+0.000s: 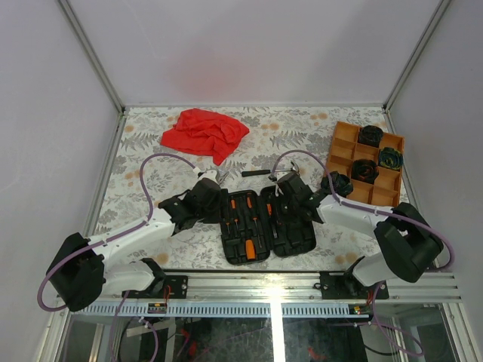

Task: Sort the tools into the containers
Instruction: Adjust the utility knife in the storage box.

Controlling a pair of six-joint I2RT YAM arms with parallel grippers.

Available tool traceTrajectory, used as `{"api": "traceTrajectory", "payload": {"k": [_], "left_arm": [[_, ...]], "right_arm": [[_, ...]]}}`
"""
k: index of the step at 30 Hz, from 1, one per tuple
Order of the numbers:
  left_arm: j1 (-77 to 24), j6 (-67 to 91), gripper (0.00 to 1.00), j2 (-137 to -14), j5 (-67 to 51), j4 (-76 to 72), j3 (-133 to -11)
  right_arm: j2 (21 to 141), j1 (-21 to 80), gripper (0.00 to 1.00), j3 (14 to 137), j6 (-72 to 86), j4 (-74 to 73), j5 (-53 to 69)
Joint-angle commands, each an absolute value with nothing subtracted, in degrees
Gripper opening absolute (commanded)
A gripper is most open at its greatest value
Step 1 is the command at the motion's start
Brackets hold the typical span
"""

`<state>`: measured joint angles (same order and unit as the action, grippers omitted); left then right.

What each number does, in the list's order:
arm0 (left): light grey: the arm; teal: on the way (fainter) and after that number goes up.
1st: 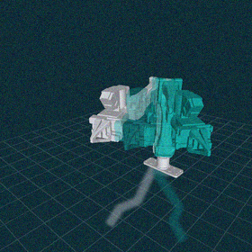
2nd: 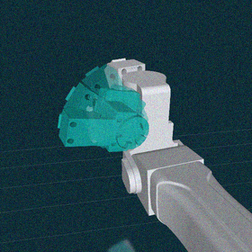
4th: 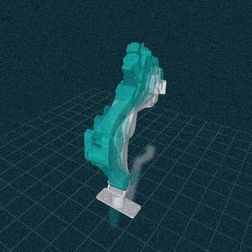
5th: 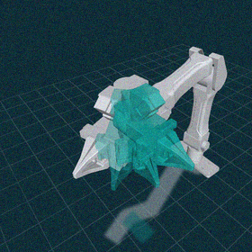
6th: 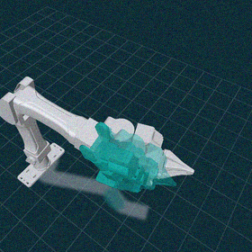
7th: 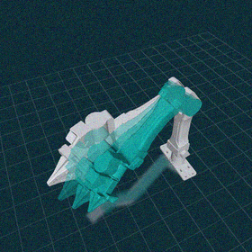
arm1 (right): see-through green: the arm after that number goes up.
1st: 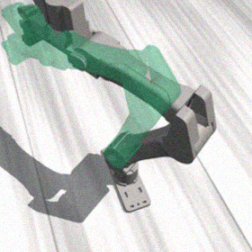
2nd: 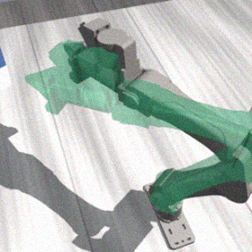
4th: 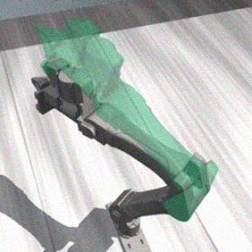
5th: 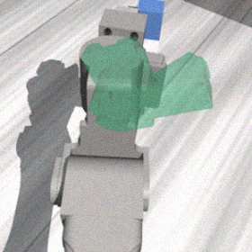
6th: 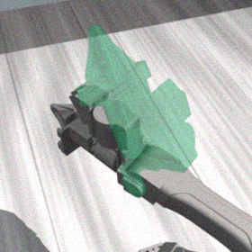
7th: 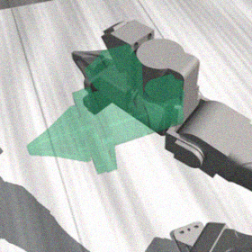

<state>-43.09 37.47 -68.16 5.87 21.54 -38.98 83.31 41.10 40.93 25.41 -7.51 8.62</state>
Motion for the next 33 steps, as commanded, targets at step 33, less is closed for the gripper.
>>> {"api": "traceTrajectory", "payload": {"k": [33], "left_arm": [[-43.2, 38.8, 0.47, -72.9, 6.9, 14.9, -34.2]], "right_arm": [[111.7, 50.8, 0.00, 48.9, 28.4, -30.4, -1.4]]}}
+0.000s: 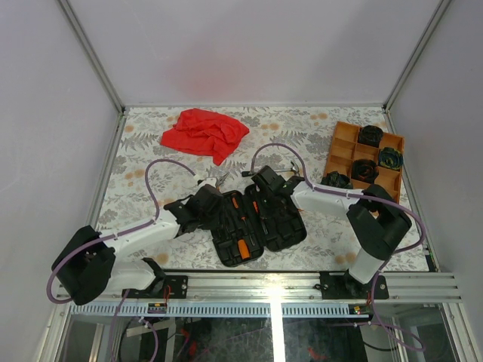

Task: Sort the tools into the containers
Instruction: Adjust the utility knife in the storage box.

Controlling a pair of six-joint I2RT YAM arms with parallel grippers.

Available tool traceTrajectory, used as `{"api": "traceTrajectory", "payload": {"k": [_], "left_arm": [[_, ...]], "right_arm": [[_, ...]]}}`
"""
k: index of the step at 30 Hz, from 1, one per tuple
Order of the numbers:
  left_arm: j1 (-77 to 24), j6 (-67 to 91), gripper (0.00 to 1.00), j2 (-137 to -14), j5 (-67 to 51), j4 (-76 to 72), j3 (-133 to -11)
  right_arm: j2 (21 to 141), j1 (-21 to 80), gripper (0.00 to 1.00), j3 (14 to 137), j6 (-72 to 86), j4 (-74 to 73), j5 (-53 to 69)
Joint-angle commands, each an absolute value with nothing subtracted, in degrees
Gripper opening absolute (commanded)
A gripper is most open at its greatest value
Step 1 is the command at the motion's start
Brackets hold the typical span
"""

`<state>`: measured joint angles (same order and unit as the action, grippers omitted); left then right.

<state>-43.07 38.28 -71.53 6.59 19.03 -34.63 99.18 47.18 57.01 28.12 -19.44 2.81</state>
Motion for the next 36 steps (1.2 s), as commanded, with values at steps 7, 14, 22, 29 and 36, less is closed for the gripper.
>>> {"api": "traceTrajectory", "payload": {"k": [7, 14, 22, 29, 36], "left_arm": [[-43.3, 38.4, 0.46, -73.6, 7.0, 15.0, -34.6], [-43.2, 38.1, 0.46, -74.7, 6.9, 14.7, -35.3], [-43.3, 37.2, 0.46, -75.5, 5.4, 13.8, -36.8], [-43.2, 34.8, 0.48, -74.4, 4.1, 13.2, -40.8], [-40.2, 32.5, 0.52, -73.2, 3.7, 14.9, -46.1]], "right_arm": [[94.9, 50.8, 0.14, 51.2, 29.1, -26.7, -0.8], [84.0, 50.9, 0.33, 56.6, 28.3, -27.4, -4.9], [70.7, 50.9, 0.39, 49.6, 30.7, -20.6, -13.3], [66.0, 50.4, 0.48, 44.0, 33.7, -19.5, -19.9], [66.8, 42.5, 0.50, 39.7, 34.3, -19.0, -16.5]]}}
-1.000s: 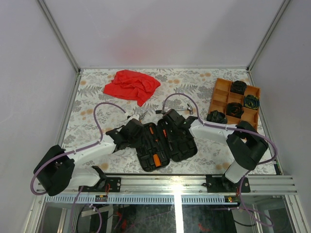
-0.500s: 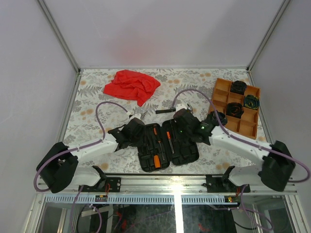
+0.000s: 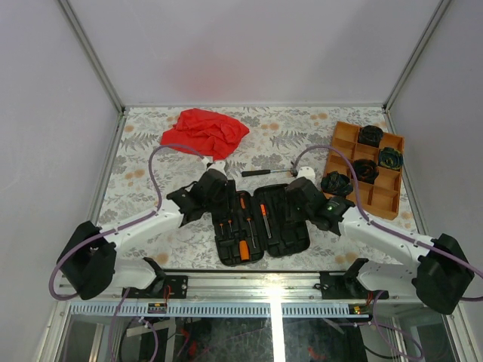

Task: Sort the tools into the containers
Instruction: Adjust the utility knife in the storage box.

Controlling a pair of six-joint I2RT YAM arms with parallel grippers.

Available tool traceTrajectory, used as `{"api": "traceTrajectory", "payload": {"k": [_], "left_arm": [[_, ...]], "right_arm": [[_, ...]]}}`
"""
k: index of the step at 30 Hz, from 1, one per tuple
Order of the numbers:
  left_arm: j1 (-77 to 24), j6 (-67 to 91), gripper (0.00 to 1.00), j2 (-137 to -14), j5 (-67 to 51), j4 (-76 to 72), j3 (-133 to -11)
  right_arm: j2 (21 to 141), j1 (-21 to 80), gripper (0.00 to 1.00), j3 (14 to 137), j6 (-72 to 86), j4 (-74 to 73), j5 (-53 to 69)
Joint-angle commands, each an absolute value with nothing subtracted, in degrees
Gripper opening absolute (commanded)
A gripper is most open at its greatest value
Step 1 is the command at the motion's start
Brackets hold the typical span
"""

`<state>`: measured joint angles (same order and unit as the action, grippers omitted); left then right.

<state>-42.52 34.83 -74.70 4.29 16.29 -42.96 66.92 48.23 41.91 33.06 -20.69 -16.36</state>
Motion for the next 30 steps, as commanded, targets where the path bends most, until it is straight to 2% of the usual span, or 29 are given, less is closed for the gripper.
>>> {"api": "traceTrajectory", "payload": {"k": [1, 7, 13, 25, 30], "left_arm": [[-38.9, 32.6, 0.52, -72.5, 4.0, 15.4, -46.3], [-29.4, 33.2, 0.55, -68.2, 4.9, 18.5, -44.2], [-27.8, 34.3, 0.58, -66.9, 7.6, 20.7, -43.0], [-23.6, 35.6, 0.62, -71.7, 13.0, 22.0, -44.4], [-23.4, 34.9, 0.62, -75.4, 12.6, 18.6, -44.5]], "right_arm": [[66.7, 41.4, 0.50, 39.2, 33.8, -18.9, -16.6], [69.2, 36.0, 0.55, 39.0, 29.7, -20.6, -12.3], [73.9, 34.9, 0.57, 38.3, 27.7, -19.2, -6.7], [78.7, 31.7, 0.39, 38.5, 28.7, -17.8, -10.7], [77.5, 31.2, 0.38, 38.6, 28.8, -18.4, -10.6]]}}
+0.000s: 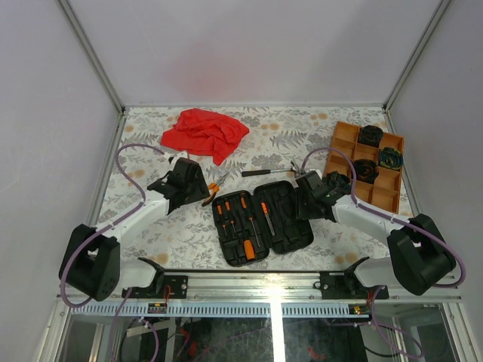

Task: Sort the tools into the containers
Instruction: Adjust the utility knife in the storage box, then pick up the pliers at the center of the board.

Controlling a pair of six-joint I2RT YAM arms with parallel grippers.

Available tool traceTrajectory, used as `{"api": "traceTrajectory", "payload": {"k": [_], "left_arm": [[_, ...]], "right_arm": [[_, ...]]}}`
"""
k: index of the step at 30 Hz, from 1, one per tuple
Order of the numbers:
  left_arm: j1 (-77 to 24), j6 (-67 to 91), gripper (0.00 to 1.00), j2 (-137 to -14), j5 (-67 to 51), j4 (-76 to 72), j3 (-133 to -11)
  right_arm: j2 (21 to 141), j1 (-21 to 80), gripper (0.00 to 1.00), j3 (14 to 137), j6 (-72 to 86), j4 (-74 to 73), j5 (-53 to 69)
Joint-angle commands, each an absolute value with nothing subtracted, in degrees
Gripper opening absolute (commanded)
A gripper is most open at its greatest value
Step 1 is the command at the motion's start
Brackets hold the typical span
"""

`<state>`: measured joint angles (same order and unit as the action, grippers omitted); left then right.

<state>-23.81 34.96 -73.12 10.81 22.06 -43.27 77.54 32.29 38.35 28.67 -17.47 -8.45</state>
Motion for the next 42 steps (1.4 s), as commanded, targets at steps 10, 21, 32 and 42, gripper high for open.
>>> {"api": "traceTrajectory", "payload": {"k": [10, 21, 32, 42], "left_arm": [[-22.7, 31.8, 0.58, -82.6, 19.1, 13.7, -46.0], [-21.3, 28.2, 0.50, -91.4, 8.3, 6.8, -46.1], [-20.7, 30.3, 0.26, -96.4, 7.2, 9.2, -46.9], [-20.7, 32.2, 0.08, -94.1, 6.5, 9.9, -44.8]], "right_arm": [[64.2, 31.2, 0.52, 39.3, 26.2, -20.9, -6.7], [59.9, 31.2, 0.52, 39.2, 26.3, -23.8, -5.7], [59.9, 31.2, 0.52, 39.3, 26.4, -24.0, -5.8], [60.9, 31.2, 0.52, 39.9, 26.5, -22.8, -4.6]]}}
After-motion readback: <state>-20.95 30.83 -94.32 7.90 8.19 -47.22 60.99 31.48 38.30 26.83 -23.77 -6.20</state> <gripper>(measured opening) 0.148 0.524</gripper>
